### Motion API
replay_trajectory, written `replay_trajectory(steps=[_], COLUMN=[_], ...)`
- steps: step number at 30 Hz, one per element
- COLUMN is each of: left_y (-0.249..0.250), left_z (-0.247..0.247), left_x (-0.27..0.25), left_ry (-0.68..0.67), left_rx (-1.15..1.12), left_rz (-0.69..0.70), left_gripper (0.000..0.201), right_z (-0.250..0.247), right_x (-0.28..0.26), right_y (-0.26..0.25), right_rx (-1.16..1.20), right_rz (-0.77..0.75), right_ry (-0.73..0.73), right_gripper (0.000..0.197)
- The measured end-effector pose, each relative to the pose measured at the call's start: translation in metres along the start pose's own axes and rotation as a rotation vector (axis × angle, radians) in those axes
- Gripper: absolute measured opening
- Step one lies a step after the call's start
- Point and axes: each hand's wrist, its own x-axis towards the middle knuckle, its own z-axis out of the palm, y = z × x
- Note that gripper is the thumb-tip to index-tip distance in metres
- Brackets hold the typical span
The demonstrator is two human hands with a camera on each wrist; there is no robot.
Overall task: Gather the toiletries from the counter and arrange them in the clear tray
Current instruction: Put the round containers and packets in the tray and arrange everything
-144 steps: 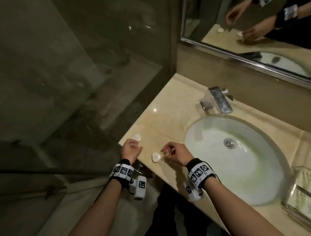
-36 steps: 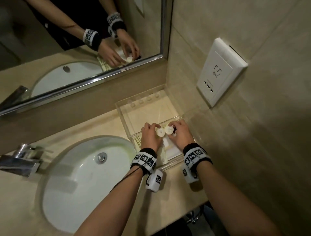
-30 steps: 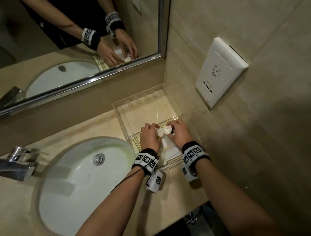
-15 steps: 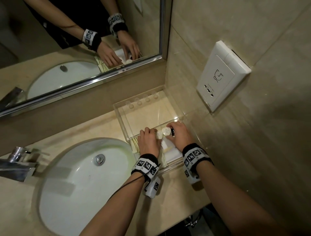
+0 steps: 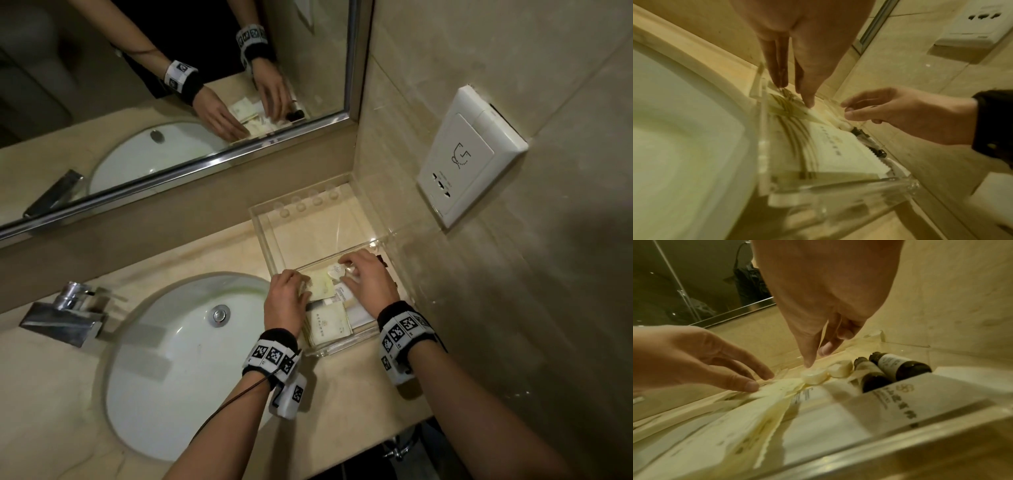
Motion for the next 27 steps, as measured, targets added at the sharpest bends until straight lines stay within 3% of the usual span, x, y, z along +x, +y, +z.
replay_trajectory(steps=[7, 18, 27], left_y=[-0.003, -0.002, 0.000], left_z=[0.001, 0.005, 0.003], left_x=[-0.004, -0.005, -0.005], left_ry=[-0.054, -0.049, -0.052], left_rx=[0.087, 0.227, 0.246], left_rz=[0.020, 0.022, 0.036], left_gripper=[0.040, 0.038, 0.038], right_z=[0.018, 0.018, 0.017], right_x=[0.003, 0.008, 0.005], right_y=[-0.006, -0.007, -0.007], right_rx=[-0.046, -0.267, -0.251], right_rz=[-0.012, -0.013, 0.041], right_ry=[-0.077, -0.086, -0.066], right_gripper=[0.037, 0.039, 0.037])
